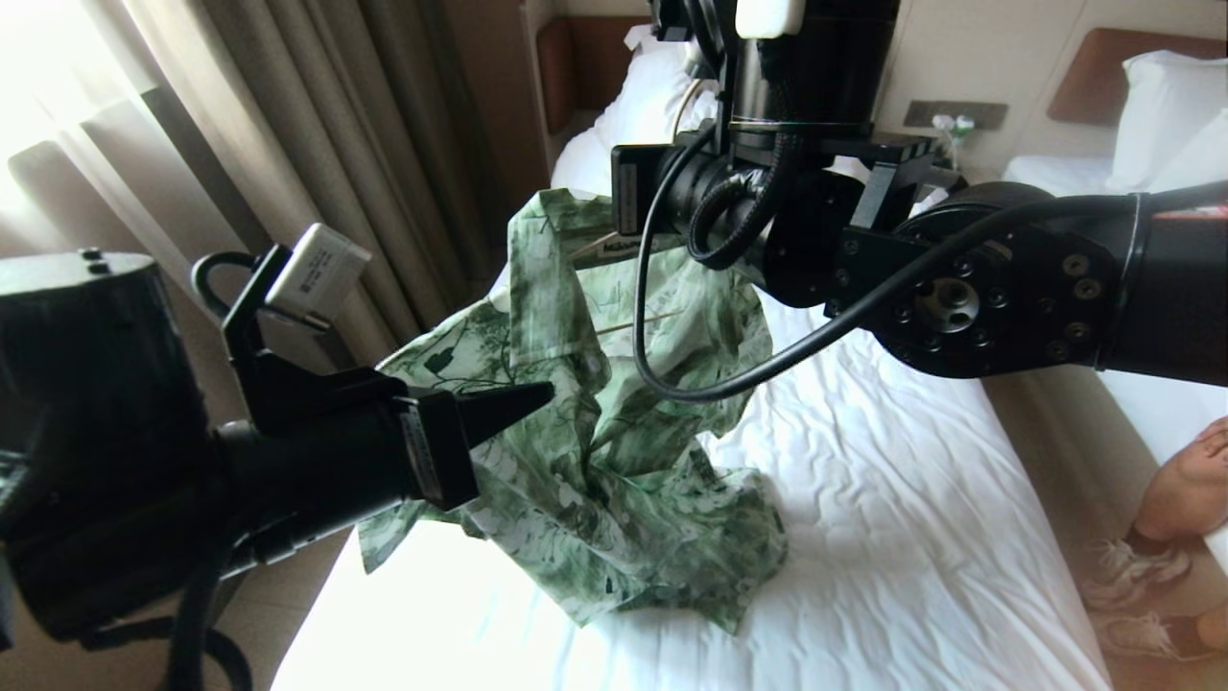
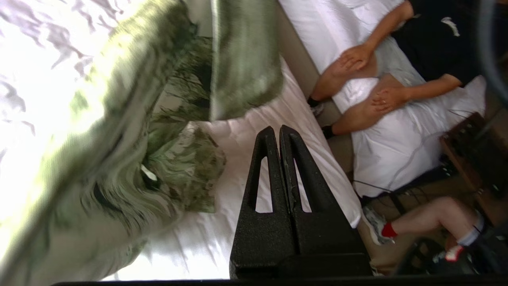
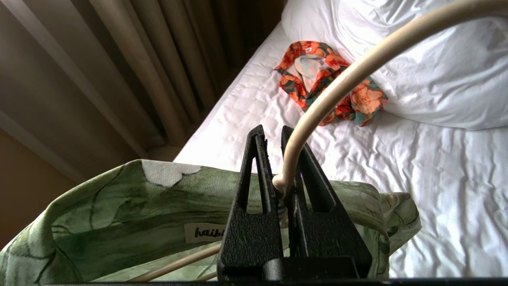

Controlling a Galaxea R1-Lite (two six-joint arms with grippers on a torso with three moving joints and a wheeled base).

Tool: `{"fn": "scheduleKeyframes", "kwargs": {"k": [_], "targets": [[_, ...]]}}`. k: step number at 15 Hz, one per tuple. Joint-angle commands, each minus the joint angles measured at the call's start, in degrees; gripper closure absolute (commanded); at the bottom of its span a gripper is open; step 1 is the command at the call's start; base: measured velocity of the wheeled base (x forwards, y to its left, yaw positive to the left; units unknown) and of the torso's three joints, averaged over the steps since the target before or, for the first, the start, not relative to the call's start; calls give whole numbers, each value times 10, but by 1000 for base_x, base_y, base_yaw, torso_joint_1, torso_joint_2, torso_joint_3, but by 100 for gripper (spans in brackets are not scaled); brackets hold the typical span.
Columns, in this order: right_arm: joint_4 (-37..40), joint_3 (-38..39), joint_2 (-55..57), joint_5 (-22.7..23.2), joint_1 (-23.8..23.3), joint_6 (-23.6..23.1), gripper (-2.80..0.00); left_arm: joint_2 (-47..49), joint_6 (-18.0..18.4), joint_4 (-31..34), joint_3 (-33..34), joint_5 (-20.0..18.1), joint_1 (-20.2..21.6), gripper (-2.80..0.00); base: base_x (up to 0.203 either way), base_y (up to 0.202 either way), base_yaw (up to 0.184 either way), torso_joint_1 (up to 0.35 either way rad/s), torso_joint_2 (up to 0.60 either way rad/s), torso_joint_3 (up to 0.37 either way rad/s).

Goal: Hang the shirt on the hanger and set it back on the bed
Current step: Take the clothes hanger out of the clothes

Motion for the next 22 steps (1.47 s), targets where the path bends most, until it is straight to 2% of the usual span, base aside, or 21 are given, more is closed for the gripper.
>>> {"fn": "scheduleKeyframes", "kwargs": {"k": [1,2,3,9,12,22], "targets": [[0,-4,7,-2,10,0,0,26,-2,-3,-6,17,-3,0,0,0,0,0,0,0],[0,-4,7,-2,13,1,0,27,-2,-3,-8,39,-7,-158,0,0,0,0,0,0],[0,-3,7,-2,13,1,0,26,-2,-3,-6,55,-16,-280,0,0,0,0,0,0],[1,-4,8,-2,13,-1,0,15,8,-6,-8,122,-20,-280,0,0,0,0,0,0],[1,-1,6,-2,13,0,0,8,9,-30,-15,124,-19,-280,0,0,0,0,0,0],[0,1,1,-4,36,0,0,50,9,-44,-46,121,-20,-280,0,0,0,0,0,0]]}}
